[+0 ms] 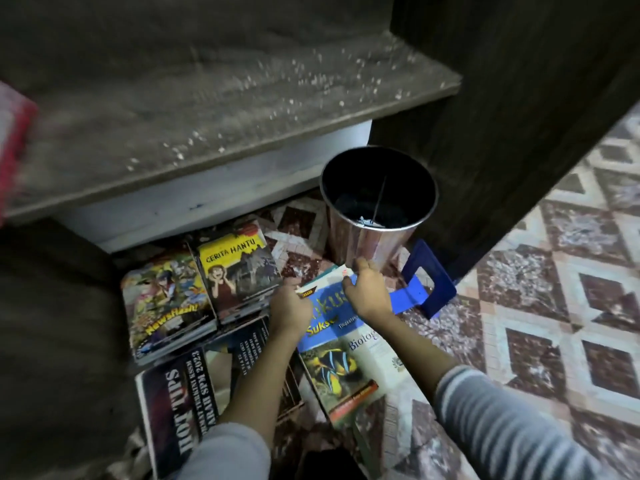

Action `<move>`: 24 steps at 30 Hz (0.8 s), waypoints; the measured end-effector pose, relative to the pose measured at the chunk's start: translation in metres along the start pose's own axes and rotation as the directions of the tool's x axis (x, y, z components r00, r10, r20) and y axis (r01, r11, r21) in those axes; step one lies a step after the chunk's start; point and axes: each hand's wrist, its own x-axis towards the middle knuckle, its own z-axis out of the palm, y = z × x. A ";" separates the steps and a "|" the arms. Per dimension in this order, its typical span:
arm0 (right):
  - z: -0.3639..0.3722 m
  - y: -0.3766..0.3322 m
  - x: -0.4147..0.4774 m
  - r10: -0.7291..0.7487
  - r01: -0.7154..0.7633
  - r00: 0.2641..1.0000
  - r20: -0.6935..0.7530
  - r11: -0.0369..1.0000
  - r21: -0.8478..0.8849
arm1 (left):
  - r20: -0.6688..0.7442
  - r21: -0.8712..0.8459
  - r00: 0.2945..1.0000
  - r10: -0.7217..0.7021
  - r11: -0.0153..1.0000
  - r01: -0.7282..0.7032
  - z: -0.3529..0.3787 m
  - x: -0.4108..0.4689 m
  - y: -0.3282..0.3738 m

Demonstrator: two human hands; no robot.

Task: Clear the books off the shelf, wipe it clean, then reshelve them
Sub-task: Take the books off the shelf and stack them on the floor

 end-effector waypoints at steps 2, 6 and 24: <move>-0.012 -0.017 -0.009 -0.042 0.051 0.995 -0.091 0.993 0.103 | -0.055 -0.018 0.998 0.042 0.999 -0.044 -0.019 -0.011 0.016; -0.036 -0.059 -0.028 -0.052 0.129 0.966 -0.255 0.947 0.295 | -0.207 -0.084 0.970 0.126 0.986 -0.146 -0.063 -0.036 0.048; -0.096 -0.282 -0.111 -0.504 0.649 0.761 -0.410 0.620 0.441 | -0.806 0.080 0.488 0.335 0.879 -0.470 -0.294 -0.133 0.082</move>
